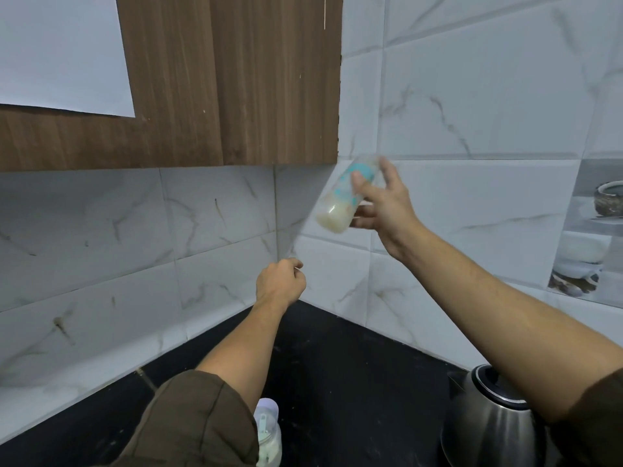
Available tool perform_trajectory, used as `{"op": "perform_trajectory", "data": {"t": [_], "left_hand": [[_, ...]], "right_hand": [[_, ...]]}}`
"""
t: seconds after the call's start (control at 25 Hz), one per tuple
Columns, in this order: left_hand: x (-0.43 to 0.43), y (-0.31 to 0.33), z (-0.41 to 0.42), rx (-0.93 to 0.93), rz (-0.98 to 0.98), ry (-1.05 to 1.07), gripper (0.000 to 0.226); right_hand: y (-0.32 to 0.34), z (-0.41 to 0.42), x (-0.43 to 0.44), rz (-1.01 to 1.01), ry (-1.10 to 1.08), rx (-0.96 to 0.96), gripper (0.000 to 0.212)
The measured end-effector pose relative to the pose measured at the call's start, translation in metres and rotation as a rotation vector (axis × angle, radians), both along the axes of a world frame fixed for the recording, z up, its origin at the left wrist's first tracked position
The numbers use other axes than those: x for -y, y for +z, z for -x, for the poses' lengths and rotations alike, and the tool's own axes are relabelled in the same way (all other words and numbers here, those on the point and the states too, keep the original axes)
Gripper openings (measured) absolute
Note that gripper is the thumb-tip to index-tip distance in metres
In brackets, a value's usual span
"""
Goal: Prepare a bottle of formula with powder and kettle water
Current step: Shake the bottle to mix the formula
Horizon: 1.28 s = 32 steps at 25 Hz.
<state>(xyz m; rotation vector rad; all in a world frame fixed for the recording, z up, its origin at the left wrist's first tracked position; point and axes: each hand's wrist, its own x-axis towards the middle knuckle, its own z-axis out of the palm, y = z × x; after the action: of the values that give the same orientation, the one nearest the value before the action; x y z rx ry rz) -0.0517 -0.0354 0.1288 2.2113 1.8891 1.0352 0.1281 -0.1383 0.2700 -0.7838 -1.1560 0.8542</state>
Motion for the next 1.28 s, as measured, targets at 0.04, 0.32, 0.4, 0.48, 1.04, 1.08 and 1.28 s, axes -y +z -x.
{"op": "perform_trajectory", "data": {"t": [0.04, 0.32, 0.4, 0.48, 1.04, 1.08, 1.28], "left_hand": [[0.001, 0.0, -0.002, 0.0, -0.001, -0.008, 0.042], [-0.001, -0.001, 0.003, 0.011, 0.007, 0.011, 0.042], [-0.002, -0.002, 0.001, 0.016, 0.002, 0.001, 0.042], [0.0, -0.001, -0.003, 0.013, 0.0, -0.008, 0.041], [0.002, -0.011, -0.01, 0.083, 0.025, -0.041, 0.043], [0.004, -0.012, -0.011, 0.086, 0.026, -0.046, 0.043], [0.019, -0.03, -0.026, 0.129, 0.071, -0.157, 0.041]], "right_hand": [[-0.005, 0.001, 0.001, -0.009, 0.02, 0.106, 0.07], [0.001, -0.009, -0.013, -0.046, -0.164, -0.468, 0.072], [-0.008, -0.004, -0.005, -0.009, -0.078, -0.088, 0.071], [-0.017, -0.001, -0.001, -0.022, -0.011, 0.181, 0.073], [-0.039, -0.012, -0.007, 0.04, -0.127, 0.254, 0.074], [-0.043, -0.015, -0.008, 0.045, -0.162, 0.275, 0.077], [-0.082, -0.022, -0.005, 0.146, -0.286, 0.478, 0.088]]}}
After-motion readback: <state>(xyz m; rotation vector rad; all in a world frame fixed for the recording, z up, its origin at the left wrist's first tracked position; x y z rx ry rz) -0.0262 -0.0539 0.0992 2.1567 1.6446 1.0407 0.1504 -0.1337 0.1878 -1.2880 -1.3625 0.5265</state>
